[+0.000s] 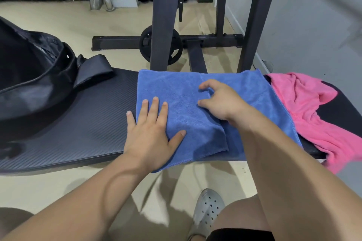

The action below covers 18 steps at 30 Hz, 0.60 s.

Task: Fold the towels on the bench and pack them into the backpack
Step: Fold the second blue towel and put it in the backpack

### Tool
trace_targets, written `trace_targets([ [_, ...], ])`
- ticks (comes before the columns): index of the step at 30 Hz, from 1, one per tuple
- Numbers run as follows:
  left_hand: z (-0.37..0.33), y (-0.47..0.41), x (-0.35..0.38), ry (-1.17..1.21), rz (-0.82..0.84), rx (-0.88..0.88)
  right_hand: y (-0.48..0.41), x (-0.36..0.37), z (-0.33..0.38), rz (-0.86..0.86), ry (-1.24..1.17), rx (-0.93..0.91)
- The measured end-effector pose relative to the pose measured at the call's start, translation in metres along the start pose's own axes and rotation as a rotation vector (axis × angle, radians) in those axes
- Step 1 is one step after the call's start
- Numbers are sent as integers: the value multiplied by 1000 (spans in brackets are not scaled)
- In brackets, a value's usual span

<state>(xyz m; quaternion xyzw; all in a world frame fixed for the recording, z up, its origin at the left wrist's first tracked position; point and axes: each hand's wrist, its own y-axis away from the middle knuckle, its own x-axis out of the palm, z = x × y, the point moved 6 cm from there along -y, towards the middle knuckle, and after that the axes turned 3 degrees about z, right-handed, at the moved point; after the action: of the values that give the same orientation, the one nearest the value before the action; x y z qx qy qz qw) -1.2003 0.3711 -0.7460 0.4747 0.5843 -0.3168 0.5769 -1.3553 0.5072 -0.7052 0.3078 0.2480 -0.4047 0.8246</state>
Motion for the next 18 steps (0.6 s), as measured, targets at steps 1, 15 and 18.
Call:
trace_targets([
  [1,2,-1,0,-3,6,13,1,3,0,11,19,3],
  [15,92,13,-15,-192,131,93,33,57,39,242,87,-179],
  [18,111,18,-16,-190,148,84,34,59,43,241,114,-198],
])
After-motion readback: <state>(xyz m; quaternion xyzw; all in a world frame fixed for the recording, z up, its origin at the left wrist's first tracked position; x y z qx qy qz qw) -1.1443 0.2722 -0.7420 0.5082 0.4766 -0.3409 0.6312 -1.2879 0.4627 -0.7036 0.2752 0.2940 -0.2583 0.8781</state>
